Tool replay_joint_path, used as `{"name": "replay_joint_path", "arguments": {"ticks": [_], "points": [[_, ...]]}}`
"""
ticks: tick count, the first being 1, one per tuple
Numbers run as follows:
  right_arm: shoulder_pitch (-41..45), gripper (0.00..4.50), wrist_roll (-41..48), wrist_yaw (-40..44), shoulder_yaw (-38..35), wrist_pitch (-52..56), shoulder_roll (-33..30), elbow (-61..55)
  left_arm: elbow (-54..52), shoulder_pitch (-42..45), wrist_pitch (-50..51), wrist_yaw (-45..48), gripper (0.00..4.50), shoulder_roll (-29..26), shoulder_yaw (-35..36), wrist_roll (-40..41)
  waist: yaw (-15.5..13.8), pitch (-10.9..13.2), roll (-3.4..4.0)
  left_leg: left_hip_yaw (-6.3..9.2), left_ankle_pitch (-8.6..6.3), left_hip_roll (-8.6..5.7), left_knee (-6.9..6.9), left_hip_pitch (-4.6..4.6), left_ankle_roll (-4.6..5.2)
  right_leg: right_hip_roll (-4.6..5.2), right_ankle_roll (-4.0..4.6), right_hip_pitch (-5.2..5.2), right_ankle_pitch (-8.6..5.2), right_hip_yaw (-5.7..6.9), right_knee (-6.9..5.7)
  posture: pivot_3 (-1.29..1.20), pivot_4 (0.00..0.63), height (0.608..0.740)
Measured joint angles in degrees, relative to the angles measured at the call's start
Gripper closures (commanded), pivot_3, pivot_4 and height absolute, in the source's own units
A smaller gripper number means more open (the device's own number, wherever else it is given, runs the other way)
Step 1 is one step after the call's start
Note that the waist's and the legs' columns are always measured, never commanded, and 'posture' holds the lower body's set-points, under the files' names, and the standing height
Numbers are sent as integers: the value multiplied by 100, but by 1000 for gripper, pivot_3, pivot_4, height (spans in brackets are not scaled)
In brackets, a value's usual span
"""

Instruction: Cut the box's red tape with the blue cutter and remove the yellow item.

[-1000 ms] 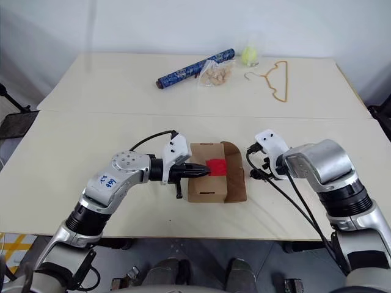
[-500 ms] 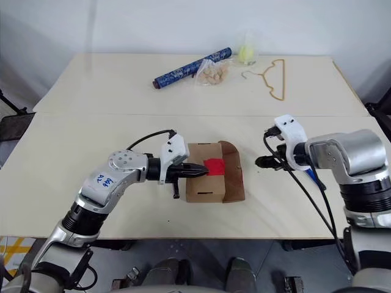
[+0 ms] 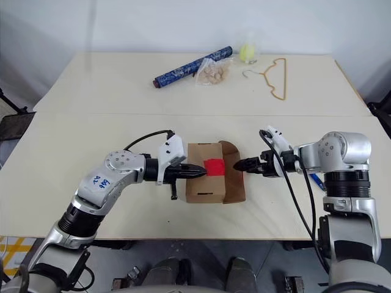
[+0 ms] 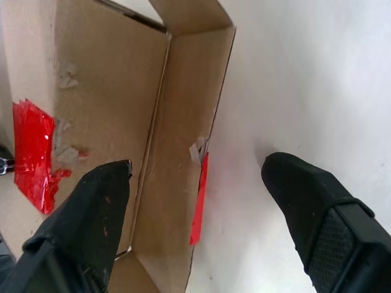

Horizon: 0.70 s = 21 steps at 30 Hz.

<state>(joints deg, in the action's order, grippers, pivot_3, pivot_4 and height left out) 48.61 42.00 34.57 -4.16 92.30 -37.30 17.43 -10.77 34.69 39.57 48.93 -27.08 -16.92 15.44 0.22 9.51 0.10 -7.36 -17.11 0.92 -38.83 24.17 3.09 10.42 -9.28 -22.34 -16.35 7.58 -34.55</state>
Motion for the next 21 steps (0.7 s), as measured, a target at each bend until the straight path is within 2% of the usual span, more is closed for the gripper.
{"name": "replay_joint_path", "arguments": {"ticks": [1,9,18,21], "points": [[0,670,31,50,37,0,0,14,-2,0,5,-1,4500,-4,3,0,1,0,0,-1,0,0,0,0,0,0,0,0,0,0,0,0,150,740],[-42,3118,199,438,347,1,247,84,-57,-19,51,-16,4500,-16,18,0,3,0,0,-3,0,1,-1,0,0,0,0,-3,0,-3,-4,0,150,740],[12,3118,-52,712,660,-350,378,356,-62,-24,51,-1,4500,-42,26,7,13,0,0,-5,0,2,-1,-1,-1,-1,0,-5,0,-4,-8,0,150,740],[50,3685,-167,796,753,-509,443,432,-52,-24,51,2,4500,-60,62,10,28,0,0,-7,0,2,-2,-3,-1,-1,0,-5,0,-5,-9,0,150,740]]}}
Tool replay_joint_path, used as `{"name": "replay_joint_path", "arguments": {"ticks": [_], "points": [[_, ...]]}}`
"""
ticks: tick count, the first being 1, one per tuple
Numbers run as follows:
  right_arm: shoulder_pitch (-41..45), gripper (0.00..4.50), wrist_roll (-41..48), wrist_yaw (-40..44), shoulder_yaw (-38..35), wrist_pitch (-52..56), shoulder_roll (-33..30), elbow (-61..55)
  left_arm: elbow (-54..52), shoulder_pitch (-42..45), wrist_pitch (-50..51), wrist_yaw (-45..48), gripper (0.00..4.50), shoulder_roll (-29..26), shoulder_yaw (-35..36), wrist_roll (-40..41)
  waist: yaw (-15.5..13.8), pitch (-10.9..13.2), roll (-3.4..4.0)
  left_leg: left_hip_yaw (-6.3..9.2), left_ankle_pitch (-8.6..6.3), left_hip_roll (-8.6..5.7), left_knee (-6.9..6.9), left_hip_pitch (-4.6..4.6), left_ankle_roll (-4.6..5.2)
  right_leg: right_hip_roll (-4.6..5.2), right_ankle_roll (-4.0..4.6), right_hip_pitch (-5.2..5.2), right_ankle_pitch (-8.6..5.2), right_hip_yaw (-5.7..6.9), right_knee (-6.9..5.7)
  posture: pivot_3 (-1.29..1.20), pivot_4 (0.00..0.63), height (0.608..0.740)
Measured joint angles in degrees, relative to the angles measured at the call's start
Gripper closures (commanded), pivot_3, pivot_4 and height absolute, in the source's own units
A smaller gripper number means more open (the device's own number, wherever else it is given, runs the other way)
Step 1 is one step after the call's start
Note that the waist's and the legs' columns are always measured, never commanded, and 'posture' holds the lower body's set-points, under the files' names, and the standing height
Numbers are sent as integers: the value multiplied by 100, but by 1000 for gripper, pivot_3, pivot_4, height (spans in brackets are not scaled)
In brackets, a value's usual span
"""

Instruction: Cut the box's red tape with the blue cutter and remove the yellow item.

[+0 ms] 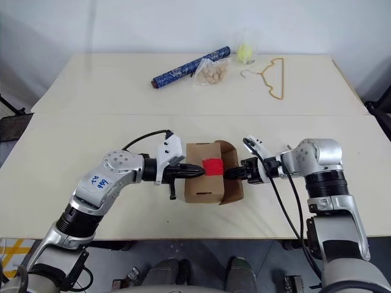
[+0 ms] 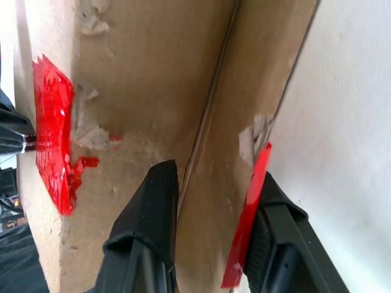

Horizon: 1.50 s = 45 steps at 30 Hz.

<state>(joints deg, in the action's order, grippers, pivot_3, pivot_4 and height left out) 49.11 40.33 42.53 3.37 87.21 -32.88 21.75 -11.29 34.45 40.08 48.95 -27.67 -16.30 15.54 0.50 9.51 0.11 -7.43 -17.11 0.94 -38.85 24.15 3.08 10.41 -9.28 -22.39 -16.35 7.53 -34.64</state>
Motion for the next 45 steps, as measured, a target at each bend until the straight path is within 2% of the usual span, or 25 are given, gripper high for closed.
{"name": "replay_joint_path", "arguments": {"ticks": [2,3,11,18,33,39,45], "points": [[-1,4312,-92,5,56,-78,4,10,-2,-1,5,3,4500,-24,25,12,11,0,0,0,0,0,0,0,0,0,0,-1,0,-1,-1,0,150,740],[-1,4444,-96,22,68,-84,5,8,-4,-1,27,2,4500,-32,33,19,15,0,0,0,0,1,0,0,0,0,0,-1,0,-1,-2,0,150,740],[3,4444,-116,152,79,58,-206,-156,90,55,154,-21,4500,82,34,62,-49,1,1,4,0,-3,-4,1,0,4,0,0,0,-1,-5,0,150,740],[-34,4444,-120,168,79,418,-858,-492,625,333,43,-139,4500,863,-190,31,-214,2,2,14,-3,-15,-14,13,9,14,-1,6,1,4,11,0,150,740],[-235,4444,31,341,65,509,-2391,-900,2112,920,-905,-223,4500,2165,-535,-263,-193,5,-2,-1,-4,-11,-15,32,16,13,-4,0,2,12,48,0,150,740],[-61,4444,24,427,128,508,-2623,-1046,2243,924,-1151,-408,4500,2248,-489,-383,-180,6,-2,-2,-4,-9,-15,32,16,13,-4,-2,2,13,48,0,150,740],[308,4444,46,419,412,509,-2673,-1281,2107,868,-1196,-465,4500,2077,-428,-452,-174,6,-2,-1,-4,-7,-18,33,16,13,-3,0,3,13,50,0,150,740]]}}
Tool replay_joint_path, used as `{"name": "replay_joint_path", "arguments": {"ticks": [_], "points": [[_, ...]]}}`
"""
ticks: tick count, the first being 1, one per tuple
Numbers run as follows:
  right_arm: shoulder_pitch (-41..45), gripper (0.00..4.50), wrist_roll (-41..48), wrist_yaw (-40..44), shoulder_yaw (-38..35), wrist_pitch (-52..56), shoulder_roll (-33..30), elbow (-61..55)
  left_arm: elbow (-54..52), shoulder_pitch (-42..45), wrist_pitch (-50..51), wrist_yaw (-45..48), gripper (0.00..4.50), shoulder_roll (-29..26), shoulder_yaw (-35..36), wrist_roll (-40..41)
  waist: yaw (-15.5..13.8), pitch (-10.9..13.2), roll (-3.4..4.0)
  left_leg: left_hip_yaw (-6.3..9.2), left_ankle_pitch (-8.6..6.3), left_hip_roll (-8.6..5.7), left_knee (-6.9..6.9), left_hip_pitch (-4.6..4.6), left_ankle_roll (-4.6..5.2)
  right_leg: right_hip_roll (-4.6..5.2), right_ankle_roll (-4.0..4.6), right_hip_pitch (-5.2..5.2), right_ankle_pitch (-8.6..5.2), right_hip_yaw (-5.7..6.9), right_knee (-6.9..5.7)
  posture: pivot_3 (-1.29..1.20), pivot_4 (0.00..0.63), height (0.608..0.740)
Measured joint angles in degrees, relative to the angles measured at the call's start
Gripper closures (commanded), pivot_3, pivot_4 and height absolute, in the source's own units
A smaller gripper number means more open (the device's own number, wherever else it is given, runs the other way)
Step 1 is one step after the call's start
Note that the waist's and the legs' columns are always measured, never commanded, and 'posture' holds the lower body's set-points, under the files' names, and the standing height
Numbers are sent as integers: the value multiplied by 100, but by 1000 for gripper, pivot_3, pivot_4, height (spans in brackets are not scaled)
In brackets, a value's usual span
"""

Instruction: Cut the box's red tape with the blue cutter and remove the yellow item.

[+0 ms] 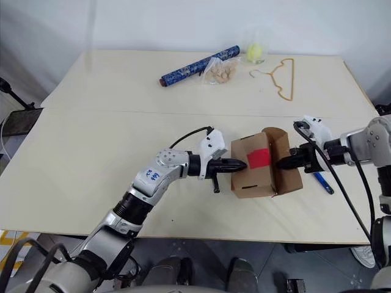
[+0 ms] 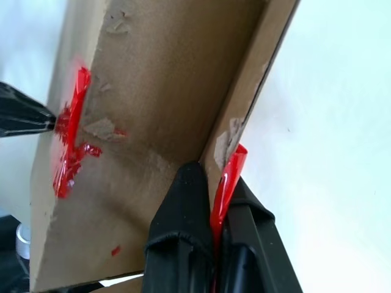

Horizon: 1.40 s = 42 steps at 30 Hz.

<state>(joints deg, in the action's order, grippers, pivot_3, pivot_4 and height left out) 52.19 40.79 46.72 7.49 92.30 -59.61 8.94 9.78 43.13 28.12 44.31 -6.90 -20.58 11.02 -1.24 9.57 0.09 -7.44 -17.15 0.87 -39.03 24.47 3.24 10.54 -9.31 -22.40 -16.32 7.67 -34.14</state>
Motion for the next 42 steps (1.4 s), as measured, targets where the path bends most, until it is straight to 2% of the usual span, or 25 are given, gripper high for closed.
{"name": "replay_joint_path", "arguments": {"ticks": [8,17,31,42], "points": [[764,4444,12,-102,665,0,37,-63,-56,-15,89,-262,4500,-70,123,-121,9,0,0,-2,0,2,-4,0,0,1,2,-1,1,-2,2,0,150,740],[1934,4444,-19,-138,1467,0,494,-4,79,-211,469,-599,4500,-109,155,-480,-29,0,1,1,1,-3,-8,10,7,8,-1,-4,9,0,1,0,150,740],[1992,4444,-736,-264,1904,-206,464,-676,276,-290,529,-795,4500,141,269,-523,-1,1,-2,-2,-3,0,-5,19,3,1,-4,-15,14,15,3,0,150,740],[1953,4444,-995,-255,1909,-224,506,-922,231,-292,411,-668,4500,148,364,-515,5,1,-2,-2,-3,1,-5,20,2,1,-4,-17,14,15,1,0,150,740]]}}
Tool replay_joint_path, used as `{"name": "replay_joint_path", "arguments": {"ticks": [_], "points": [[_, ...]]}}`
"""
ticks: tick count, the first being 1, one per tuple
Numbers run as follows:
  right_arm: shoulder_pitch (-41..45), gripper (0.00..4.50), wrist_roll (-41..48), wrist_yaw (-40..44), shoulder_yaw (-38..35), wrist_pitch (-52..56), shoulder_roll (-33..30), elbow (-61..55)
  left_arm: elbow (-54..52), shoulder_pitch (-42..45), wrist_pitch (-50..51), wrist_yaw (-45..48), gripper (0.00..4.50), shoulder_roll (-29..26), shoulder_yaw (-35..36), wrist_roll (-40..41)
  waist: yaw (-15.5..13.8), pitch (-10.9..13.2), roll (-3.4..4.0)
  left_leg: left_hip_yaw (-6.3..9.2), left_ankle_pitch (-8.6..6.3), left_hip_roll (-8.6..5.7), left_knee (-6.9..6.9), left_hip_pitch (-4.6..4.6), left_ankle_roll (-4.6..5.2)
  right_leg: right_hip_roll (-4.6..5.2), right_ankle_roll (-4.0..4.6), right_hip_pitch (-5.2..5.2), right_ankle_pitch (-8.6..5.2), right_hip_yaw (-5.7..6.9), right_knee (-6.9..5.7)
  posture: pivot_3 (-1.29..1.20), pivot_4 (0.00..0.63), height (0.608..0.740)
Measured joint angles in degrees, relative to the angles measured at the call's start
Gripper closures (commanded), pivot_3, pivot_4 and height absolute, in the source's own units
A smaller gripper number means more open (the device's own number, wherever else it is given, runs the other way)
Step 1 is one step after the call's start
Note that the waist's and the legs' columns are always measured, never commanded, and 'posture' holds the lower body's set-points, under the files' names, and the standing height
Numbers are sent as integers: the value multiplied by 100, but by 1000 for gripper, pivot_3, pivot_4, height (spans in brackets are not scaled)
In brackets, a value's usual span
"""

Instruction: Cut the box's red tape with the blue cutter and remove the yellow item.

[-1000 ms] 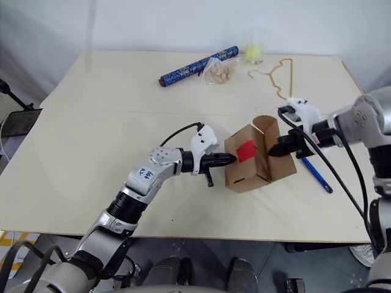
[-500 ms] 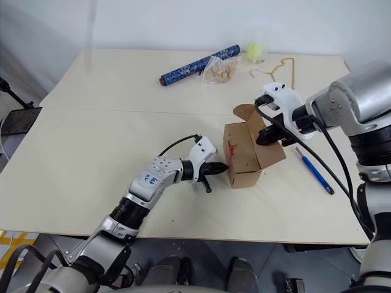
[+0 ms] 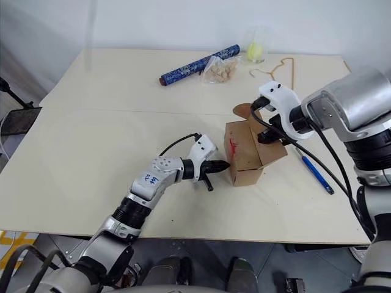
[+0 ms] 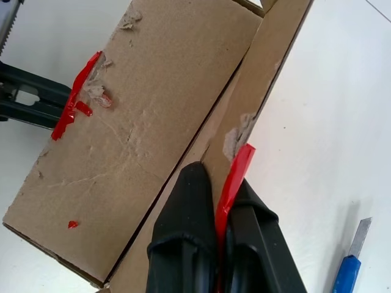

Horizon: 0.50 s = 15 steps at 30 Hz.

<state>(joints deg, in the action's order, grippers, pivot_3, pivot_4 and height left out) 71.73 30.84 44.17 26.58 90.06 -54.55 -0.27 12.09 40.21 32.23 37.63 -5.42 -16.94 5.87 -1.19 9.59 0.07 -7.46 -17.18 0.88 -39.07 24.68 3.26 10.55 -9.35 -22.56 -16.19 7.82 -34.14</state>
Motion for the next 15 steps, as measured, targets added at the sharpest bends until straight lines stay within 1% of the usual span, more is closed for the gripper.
{"name": "replay_joint_path", "arguments": {"ticks": [6,10,15], "points": [[-7,4444,-49,-10,3,54,6,-301,-587,-174,-43,425,4500,-417,13,117,33,0,1,0,-1,3,1,0,-2,-2,0,-4,0,0,-6,0,150,740],[-44,4444,-60,-86,-30,126,5,-410,-934,-210,-2,785,4500,-659,156,423,33,0,1,1,-1,3,1,0,-2,-2,0,-4,0,0,-7,0,150,740],[-121,4444,-57,-167,-160,203,1,-406,-1003,100,-52,1100,4500,-562,686,1084,19,0,1,2,-1,1,0,1,-2,-1,0,-2,0,0,-6,0,150,740]]}}
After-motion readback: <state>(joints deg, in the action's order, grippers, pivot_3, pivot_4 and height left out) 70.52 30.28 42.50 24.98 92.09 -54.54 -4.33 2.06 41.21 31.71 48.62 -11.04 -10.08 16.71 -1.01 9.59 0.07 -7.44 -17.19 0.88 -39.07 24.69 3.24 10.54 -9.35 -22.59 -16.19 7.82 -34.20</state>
